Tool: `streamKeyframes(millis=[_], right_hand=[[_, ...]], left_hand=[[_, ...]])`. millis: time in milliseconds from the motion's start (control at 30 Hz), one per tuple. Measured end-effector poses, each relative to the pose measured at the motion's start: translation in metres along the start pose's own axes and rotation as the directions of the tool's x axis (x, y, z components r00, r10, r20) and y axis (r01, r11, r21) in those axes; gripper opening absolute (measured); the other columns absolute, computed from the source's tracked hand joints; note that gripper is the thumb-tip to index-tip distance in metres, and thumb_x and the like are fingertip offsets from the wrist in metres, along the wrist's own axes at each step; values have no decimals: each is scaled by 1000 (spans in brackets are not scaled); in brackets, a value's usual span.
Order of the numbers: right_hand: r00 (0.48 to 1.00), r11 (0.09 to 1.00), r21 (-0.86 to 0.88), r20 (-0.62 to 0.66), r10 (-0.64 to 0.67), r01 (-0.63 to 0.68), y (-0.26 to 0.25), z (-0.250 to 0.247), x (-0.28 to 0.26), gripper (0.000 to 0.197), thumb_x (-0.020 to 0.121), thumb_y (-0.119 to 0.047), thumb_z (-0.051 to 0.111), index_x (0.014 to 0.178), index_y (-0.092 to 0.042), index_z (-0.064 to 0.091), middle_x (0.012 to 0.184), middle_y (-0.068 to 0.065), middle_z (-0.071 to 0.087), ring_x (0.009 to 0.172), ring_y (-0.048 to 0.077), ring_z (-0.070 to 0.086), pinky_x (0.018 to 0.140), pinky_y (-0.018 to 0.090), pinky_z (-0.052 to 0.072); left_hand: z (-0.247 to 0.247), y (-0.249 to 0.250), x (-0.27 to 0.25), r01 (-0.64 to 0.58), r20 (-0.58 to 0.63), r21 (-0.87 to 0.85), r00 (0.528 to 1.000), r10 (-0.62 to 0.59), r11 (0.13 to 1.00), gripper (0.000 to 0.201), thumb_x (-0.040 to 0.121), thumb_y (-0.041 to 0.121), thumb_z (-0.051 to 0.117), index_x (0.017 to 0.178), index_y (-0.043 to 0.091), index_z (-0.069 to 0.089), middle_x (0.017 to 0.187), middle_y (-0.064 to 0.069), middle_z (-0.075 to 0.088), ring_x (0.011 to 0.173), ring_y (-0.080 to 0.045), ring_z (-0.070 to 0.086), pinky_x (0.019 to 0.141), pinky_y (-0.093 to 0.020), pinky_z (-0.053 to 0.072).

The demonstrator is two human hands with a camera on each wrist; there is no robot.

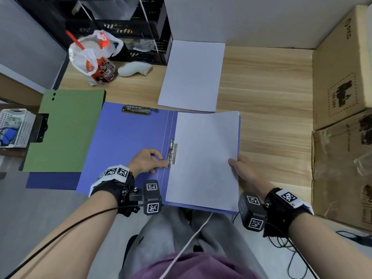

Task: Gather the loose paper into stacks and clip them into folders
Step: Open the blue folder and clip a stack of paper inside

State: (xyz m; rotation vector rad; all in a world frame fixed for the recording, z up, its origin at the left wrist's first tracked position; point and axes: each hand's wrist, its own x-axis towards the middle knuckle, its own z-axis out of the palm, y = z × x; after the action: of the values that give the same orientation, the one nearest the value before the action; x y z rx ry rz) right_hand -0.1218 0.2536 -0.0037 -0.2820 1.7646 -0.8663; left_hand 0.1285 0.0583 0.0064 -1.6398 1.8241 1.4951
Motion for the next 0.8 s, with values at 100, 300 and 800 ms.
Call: streamKeyframes(millis=[100,300,800], right_hand=[[1000,1000,3,-5,-18,18,2,0,0,18,98,-7,43,105,-12,58,92,-7,65,88,17,64,63,22,45],[997,1000,19,77,2,-4,0,-9,4,19,99,-13,45,108,-14,61,97,-2,71,79,11,68,63,23,51],[954,992,-112,-286,-87,57,-58,-30,34,20,93,-16,50,77,-17,61,73,0,60,70,19,54,65,29,44]], left_hand=[[10,-6,4,-43,-82,184,995,59,982,31,70,44,82,76,19,64,65,-2,66,55,-17,61,64,-31,52],[7,2,5,-69,-27,280,996,79,958,28,76,41,79,75,16,65,68,-5,68,57,-18,62,64,-29,52],[-61,93,46,-313,-221,71,921,321,947,23,96,6,50,109,10,69,103,-2,66,89,-11,57,76,-14,41]])
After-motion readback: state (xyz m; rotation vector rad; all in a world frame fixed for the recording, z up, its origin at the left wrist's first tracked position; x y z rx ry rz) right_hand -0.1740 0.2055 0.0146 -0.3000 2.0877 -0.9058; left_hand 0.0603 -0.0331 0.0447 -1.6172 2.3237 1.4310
